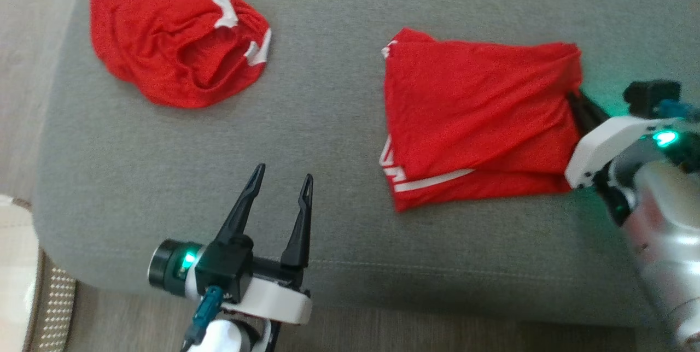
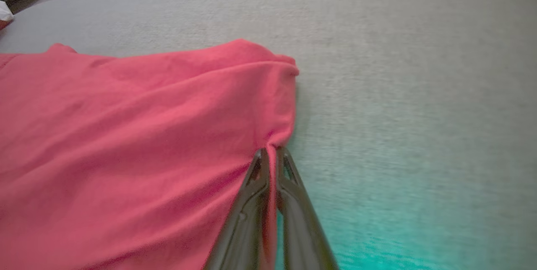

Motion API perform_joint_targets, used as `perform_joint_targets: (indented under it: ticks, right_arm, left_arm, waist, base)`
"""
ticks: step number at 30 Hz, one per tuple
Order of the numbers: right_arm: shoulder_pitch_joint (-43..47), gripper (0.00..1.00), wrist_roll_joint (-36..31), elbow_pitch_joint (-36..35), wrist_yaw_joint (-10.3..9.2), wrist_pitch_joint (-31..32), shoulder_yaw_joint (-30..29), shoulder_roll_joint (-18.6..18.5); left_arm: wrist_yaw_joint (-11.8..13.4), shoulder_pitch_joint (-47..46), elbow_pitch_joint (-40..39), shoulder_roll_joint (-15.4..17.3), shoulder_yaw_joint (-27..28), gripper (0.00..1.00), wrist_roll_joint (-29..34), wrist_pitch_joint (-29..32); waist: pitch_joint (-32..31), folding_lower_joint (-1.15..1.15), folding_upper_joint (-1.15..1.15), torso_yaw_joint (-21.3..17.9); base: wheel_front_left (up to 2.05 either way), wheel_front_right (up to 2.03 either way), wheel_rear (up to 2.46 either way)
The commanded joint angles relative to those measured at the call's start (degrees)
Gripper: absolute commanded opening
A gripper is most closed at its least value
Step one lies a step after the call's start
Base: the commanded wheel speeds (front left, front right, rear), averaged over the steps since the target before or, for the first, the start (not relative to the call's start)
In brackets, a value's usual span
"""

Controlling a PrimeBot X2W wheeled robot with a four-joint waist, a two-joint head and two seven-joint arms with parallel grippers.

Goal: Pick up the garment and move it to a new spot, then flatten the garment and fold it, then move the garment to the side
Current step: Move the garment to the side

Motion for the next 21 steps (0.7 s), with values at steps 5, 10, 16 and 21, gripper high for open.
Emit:
perform_joint_targets:
  ticks: [5,10,16,21]
  right_arm:
    - [-5.0,0.0,-1.6,-2.1,-0.22,-0.7,1.1,-7.8]
    - [-8.2,0.0,-2.6,-4.4,-0.22,-0.5,1.2,-12.6]
    - [-11.3,0.0,-1.5,-9.0,-0.22,0.4,0.9,-19.2]
    - [-13.2,0.0,-1.3,-12.2,-0.22,1.6,-0.1,-23.2]
  left_arm:
    - [-0.8,-3.3,-4.7,-0.3,0.8,1.0,1.5,-0.7]
    - [-1.6,-5.0,-6.2,0.1,0.8,1.0,2.1,-0.7]
    - [-1.7,-7.5,-7.6,1.7,1.2,1.0,3.3,-0.7]
    - [-1.8,-9.2,-8.8,2.9,1.0,1.0,3.6,-0.7]
  waist:
    - [3.2,0.0,0.0,-4.1]
    - [5.9,0.0,0.0,-6.6]
    - [9.6,0.0,0.0,-9.9]
    - [12.3,0.0,0.0,-12.3]
  base:
    - [0.0,0.0,0.0]
    - [0.0,0.0,0.0]
    - [0.0,0.0,0.0]
    - [0.0,0.0,0.0]
